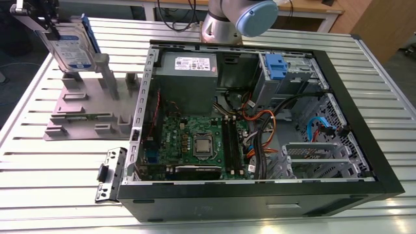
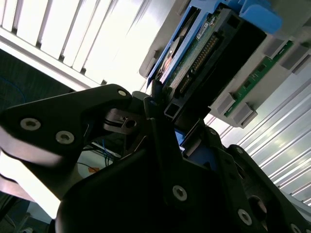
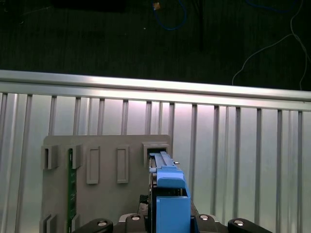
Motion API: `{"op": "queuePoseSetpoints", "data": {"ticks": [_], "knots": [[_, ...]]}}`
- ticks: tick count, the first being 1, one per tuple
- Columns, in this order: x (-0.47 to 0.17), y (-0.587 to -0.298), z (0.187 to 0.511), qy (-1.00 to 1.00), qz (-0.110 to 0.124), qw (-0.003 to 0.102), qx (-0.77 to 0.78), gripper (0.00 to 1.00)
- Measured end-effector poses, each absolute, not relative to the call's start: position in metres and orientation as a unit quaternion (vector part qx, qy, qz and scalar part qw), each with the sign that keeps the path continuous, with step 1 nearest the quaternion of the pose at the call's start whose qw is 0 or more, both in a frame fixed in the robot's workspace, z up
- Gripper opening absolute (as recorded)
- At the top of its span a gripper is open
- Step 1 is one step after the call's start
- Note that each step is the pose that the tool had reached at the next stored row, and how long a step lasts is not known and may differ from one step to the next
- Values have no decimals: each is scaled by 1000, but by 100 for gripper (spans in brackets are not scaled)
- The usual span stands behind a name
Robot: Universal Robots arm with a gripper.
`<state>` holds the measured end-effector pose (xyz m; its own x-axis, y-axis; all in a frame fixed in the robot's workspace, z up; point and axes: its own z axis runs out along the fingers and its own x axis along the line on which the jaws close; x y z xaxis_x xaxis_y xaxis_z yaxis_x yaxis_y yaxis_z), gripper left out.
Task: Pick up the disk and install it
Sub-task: 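Pick up the disk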
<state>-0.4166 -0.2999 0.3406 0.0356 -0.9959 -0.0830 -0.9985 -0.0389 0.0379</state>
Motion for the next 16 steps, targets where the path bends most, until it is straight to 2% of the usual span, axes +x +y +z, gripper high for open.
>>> {"op": "queuePoseSetpoints", "data": {"ticks": [16], "knots": [[-417, -300, 345, 693, 43, 15, -719, 36]]}}
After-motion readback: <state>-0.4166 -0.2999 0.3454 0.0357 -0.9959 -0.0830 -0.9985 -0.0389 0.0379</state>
